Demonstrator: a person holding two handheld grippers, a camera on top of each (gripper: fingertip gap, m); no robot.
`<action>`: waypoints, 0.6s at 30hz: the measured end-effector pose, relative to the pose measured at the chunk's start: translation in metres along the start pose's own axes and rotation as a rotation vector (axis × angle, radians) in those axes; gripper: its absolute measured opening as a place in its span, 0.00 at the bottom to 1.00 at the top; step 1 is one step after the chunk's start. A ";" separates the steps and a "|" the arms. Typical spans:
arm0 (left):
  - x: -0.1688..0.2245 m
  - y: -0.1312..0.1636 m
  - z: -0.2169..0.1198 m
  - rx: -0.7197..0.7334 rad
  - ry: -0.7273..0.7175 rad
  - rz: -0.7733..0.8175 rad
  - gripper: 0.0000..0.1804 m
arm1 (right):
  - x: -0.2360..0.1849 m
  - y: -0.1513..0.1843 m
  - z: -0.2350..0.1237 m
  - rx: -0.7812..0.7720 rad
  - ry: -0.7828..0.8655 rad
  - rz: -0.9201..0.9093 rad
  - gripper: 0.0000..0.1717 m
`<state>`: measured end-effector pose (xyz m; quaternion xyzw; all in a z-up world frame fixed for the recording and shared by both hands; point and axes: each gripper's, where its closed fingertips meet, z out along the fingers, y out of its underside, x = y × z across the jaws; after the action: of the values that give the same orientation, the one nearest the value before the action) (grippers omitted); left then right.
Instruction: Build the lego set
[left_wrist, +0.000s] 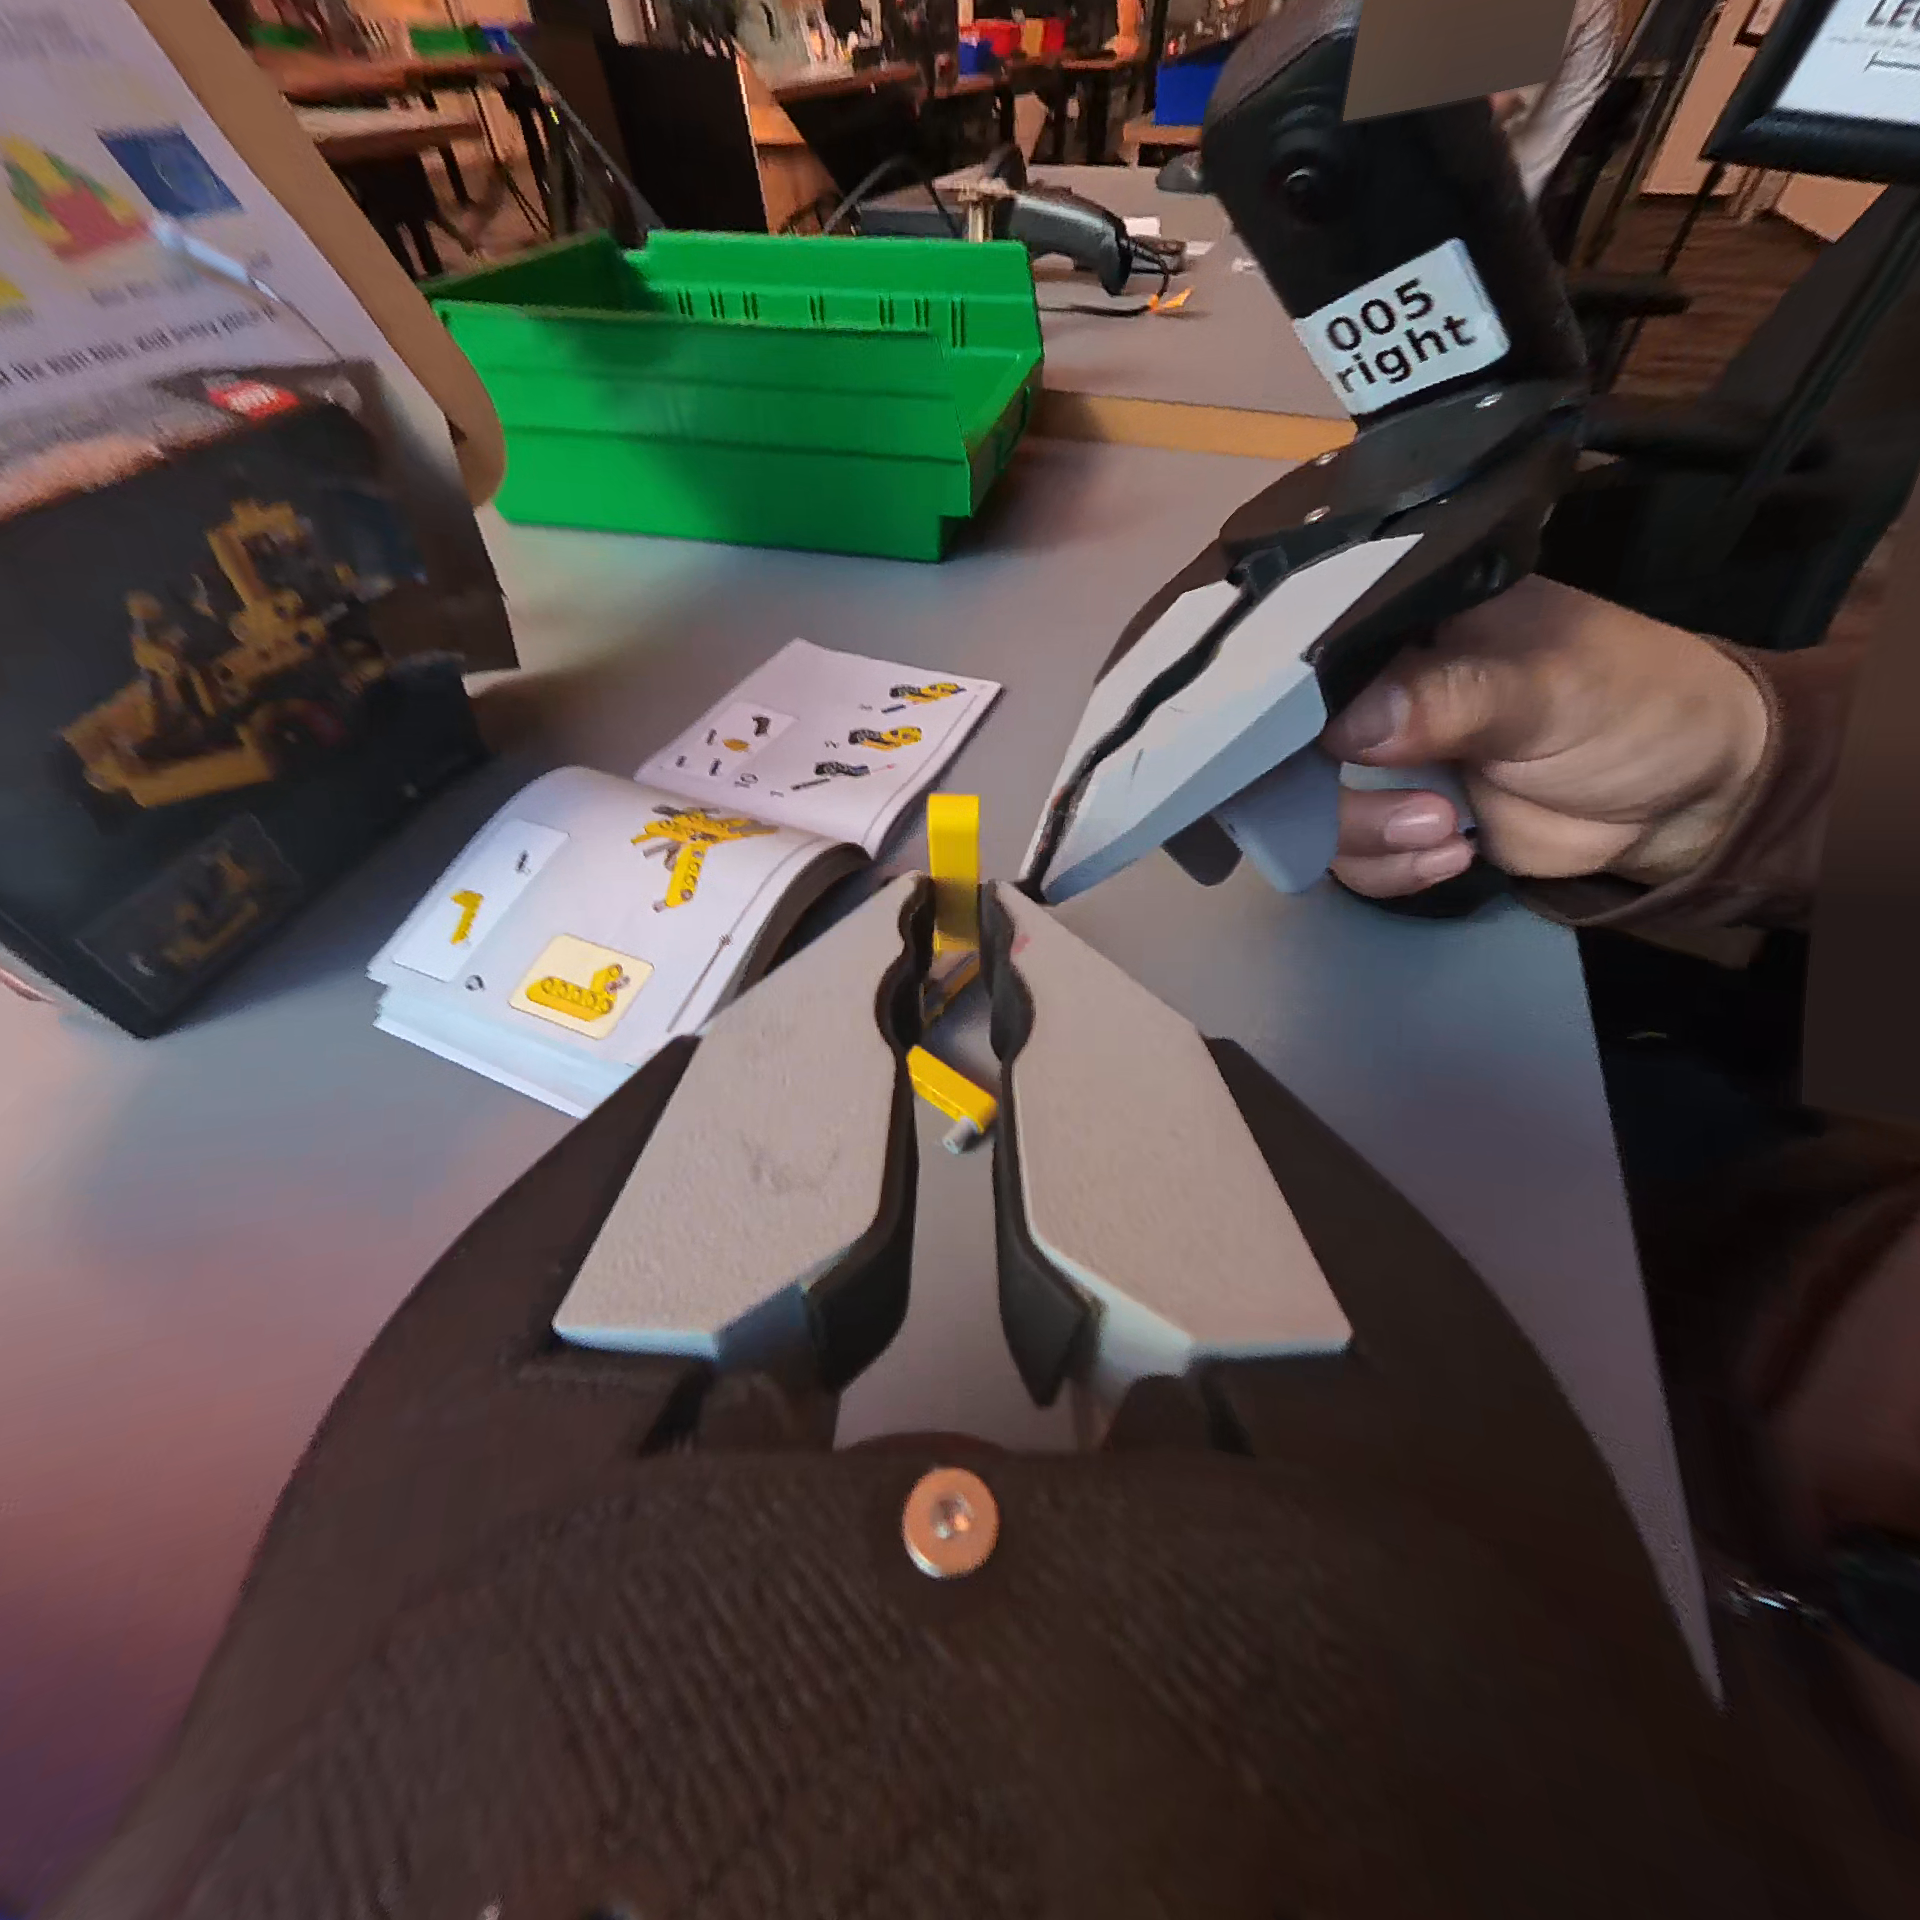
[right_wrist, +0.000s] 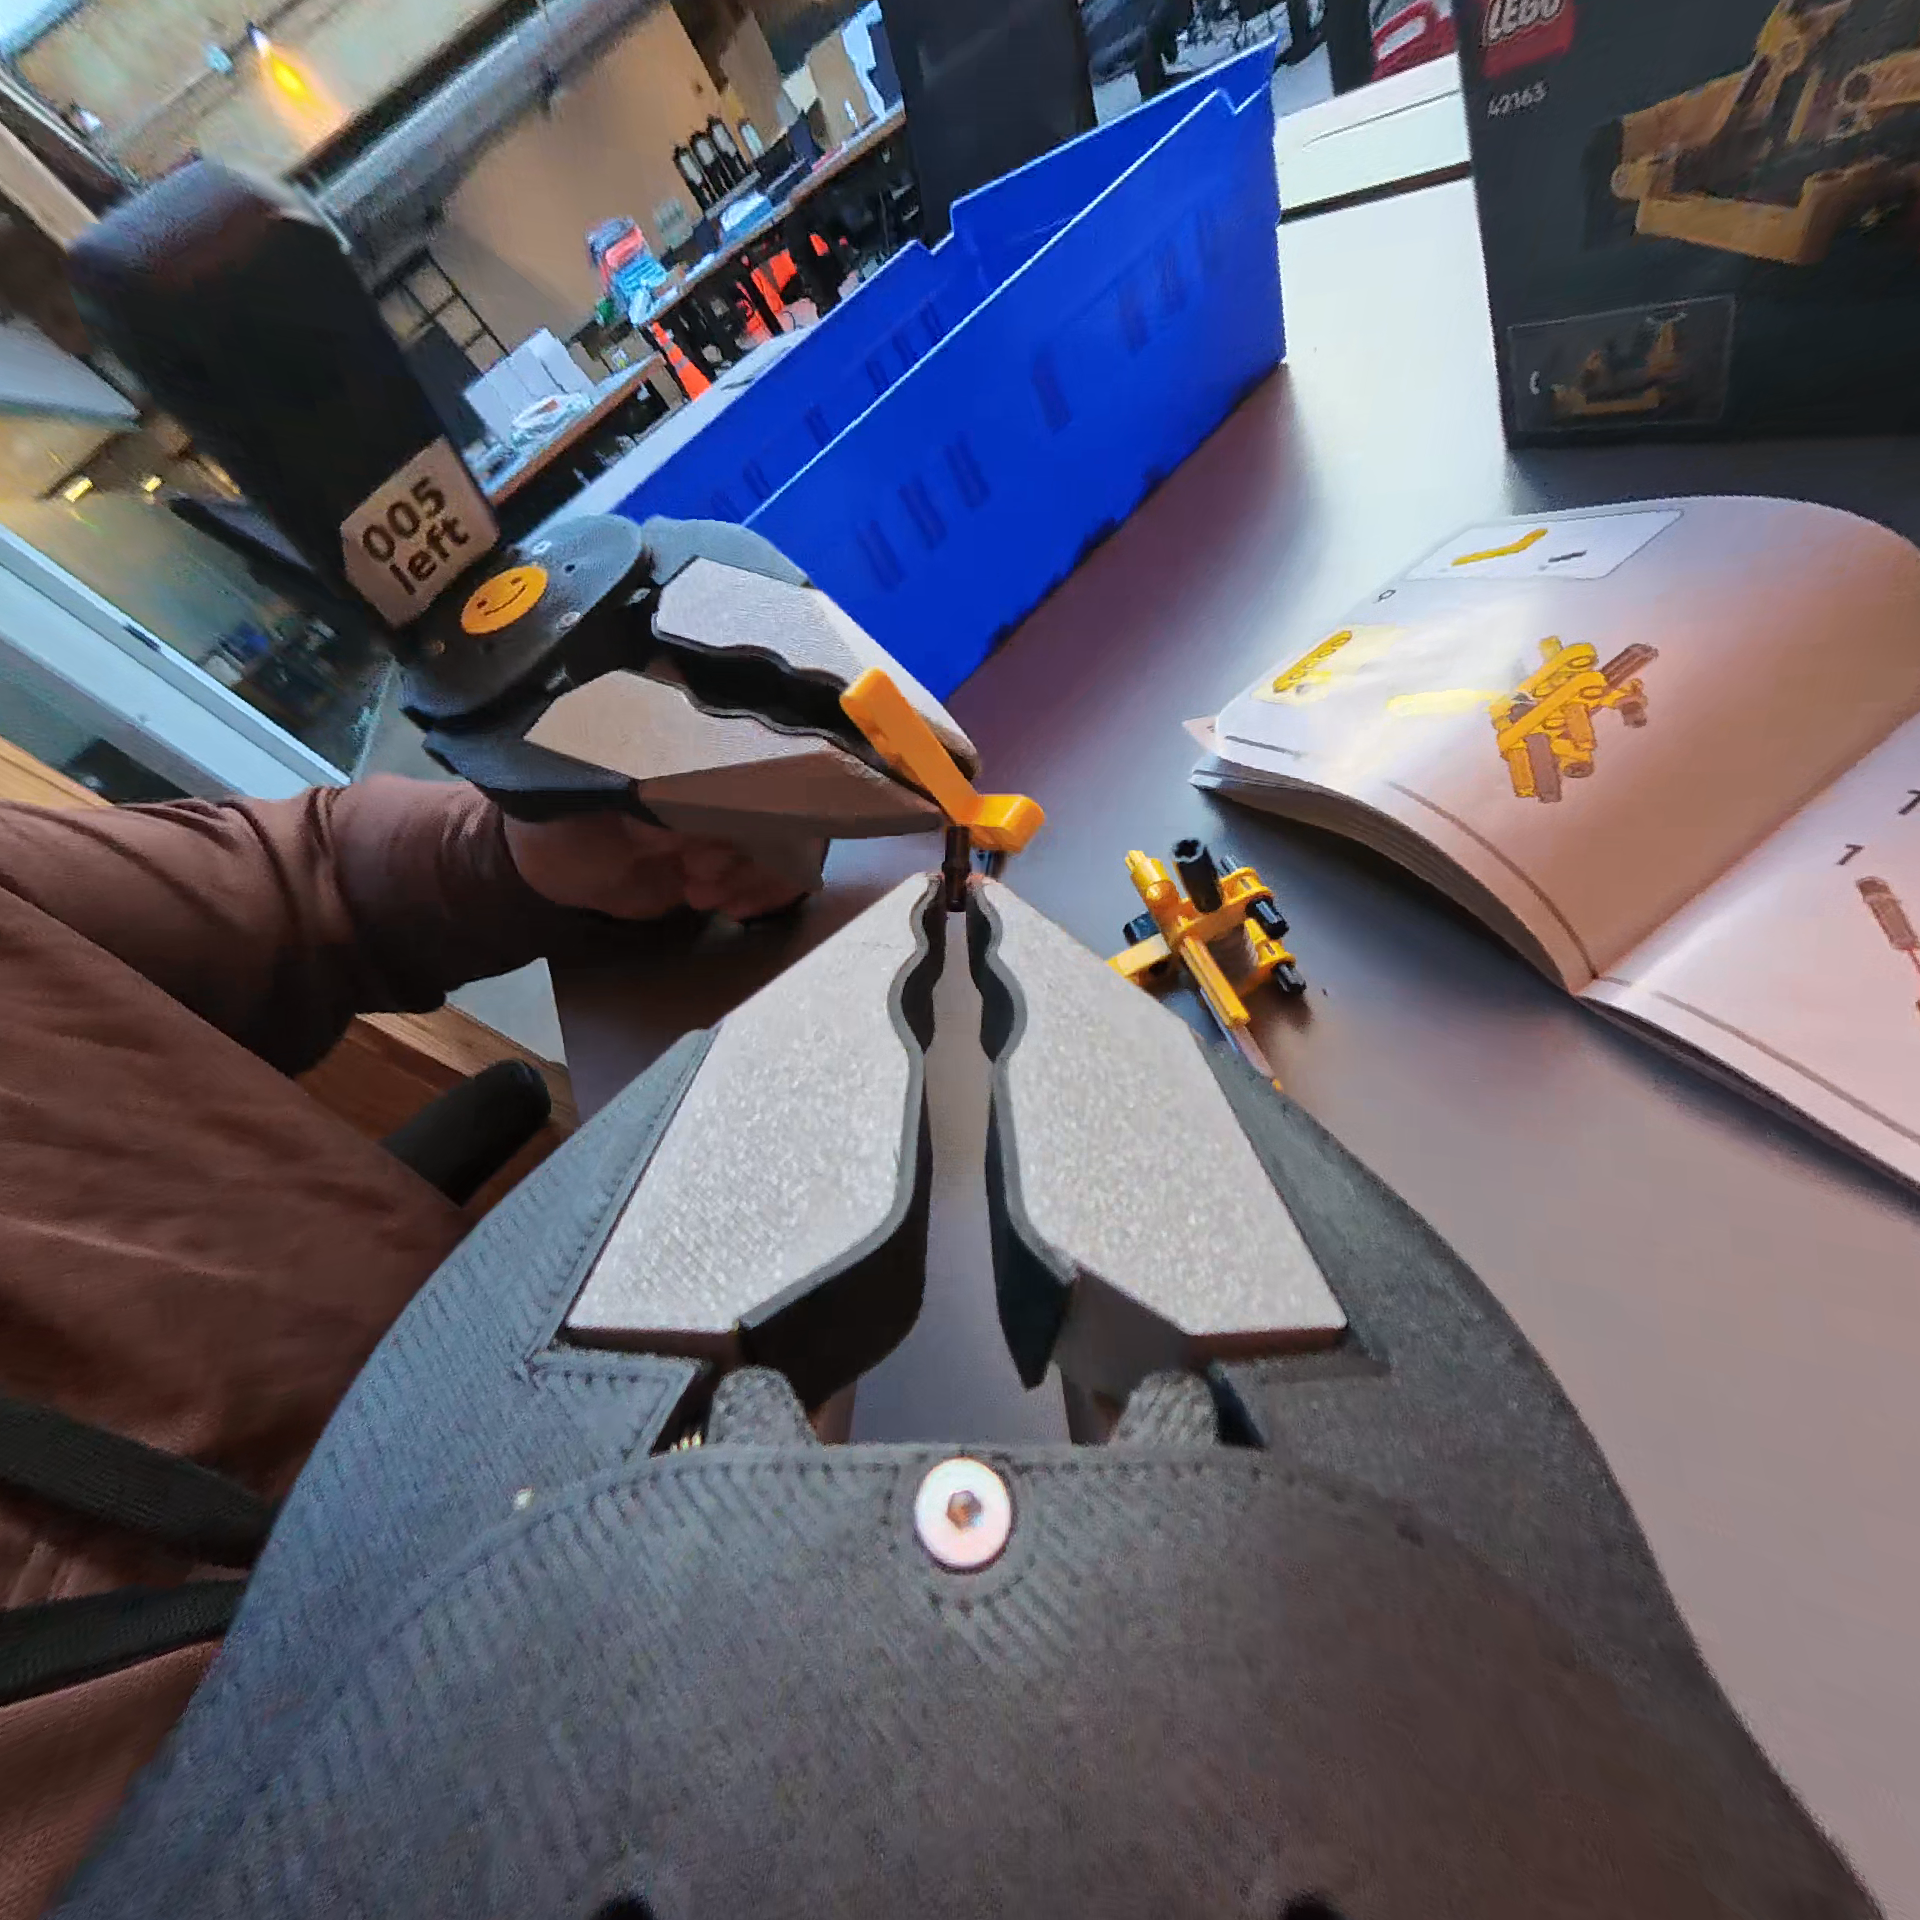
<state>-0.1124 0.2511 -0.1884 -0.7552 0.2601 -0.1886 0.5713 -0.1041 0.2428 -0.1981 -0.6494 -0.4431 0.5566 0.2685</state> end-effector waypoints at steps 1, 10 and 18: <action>0.000 -0.003 -0.001 0.018 -0.010 0.024 0.03 | 0.000 -0.002 0.000 0.007 -0.005 0.011 0.00; 0.000 -0.018 -0.008 0.100 -0.071 0.149 0.03 | -0.005 -0.017 -0.002 0.100 -0.053 0.066 0.00; -0.004 -0.025 -0.013 0.138 -0.106 0.167 0.03 | -0.009 -0.028 0.001 0.212 -0.074 0.140 0.00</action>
<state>-0.1190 0.2490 -0.1603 -0.6987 0.2779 -0.1175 0.6487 -0.1127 0.2481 -0.1704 -0.6257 -0.3451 0.6414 0.2795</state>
